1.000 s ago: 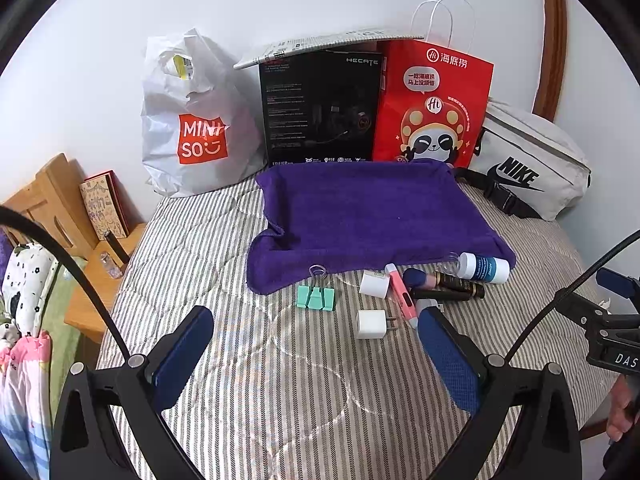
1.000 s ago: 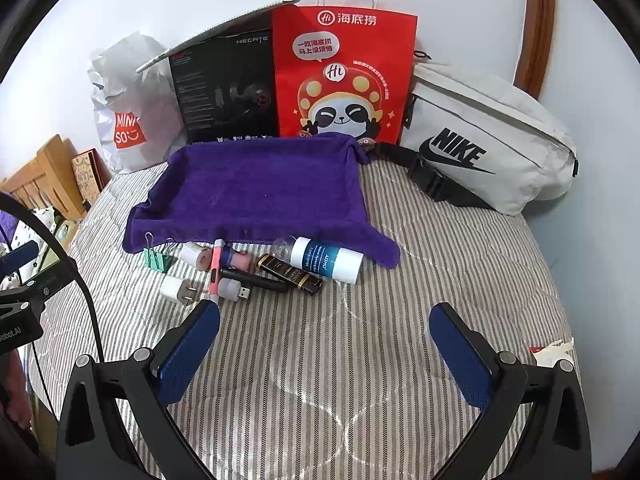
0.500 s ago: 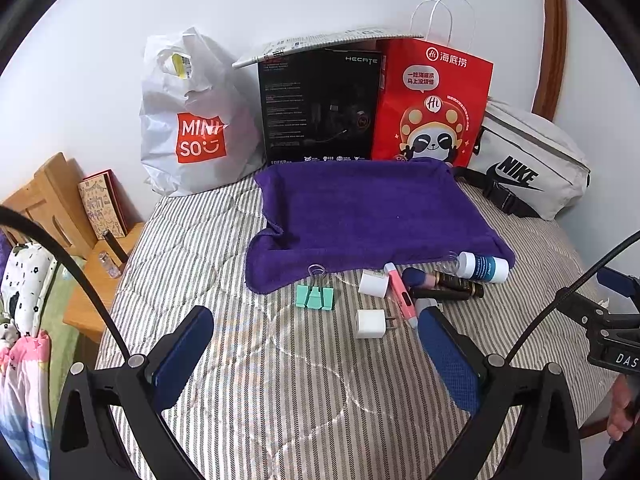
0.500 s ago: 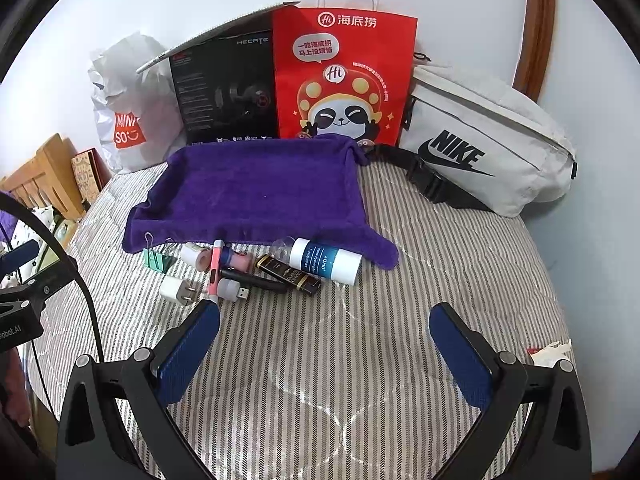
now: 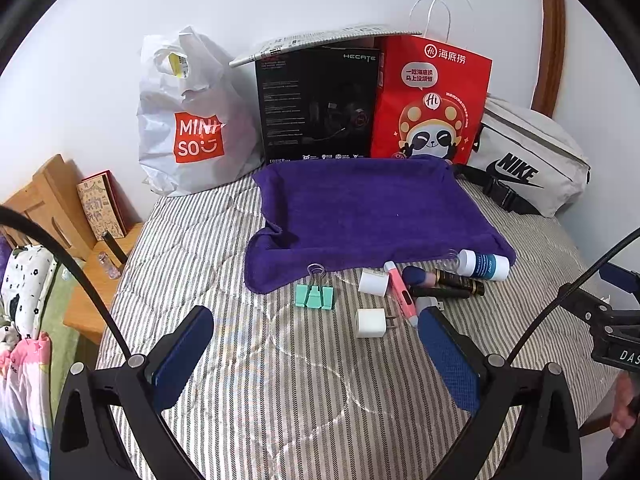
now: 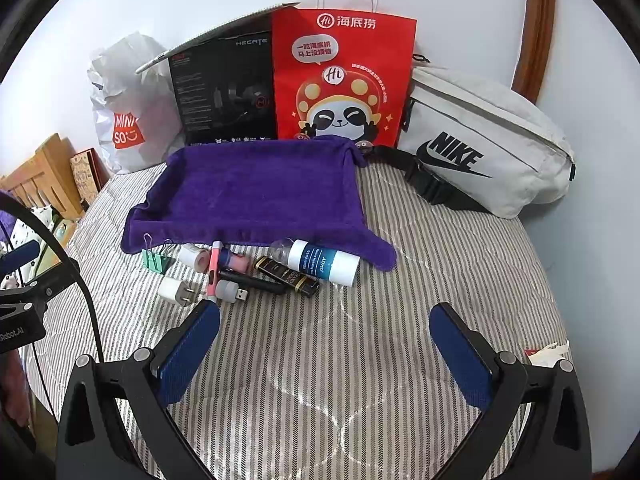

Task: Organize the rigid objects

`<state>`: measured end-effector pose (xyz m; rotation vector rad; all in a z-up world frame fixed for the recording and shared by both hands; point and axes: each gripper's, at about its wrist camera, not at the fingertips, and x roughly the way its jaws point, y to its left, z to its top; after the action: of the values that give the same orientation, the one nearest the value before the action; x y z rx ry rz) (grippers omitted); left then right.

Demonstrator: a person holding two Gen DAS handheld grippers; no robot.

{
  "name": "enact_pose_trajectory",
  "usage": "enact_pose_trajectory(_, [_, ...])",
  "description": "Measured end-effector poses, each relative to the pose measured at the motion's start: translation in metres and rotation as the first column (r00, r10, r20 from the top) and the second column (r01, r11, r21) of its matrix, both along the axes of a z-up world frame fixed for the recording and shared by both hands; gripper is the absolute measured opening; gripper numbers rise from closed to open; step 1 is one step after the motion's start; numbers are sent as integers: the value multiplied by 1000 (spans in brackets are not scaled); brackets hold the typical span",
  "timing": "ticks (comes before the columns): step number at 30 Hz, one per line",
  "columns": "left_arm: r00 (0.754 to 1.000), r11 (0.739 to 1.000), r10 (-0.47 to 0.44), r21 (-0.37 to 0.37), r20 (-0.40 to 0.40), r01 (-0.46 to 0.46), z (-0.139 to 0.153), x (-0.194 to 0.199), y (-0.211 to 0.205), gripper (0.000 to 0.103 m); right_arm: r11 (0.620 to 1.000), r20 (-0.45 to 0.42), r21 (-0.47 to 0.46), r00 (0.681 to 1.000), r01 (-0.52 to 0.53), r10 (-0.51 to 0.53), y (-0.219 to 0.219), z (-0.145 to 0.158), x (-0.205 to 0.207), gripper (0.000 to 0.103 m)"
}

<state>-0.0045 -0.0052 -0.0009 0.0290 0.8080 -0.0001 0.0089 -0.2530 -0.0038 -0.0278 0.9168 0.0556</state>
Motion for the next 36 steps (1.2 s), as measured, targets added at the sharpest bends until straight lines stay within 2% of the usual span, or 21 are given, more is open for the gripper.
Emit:
enact_pose_trajectory(21, [1000,1000,-3,0,-3,3,-2,1,0,103,1000,5,3,1000,1,-1,-1,0,-3,103])
enact_pose_trajectory(36, [1000,1000,-2,-5,-32,2,-22,17,13,103,1000,16,20,1000,-23,23,-1,-7,3,103])
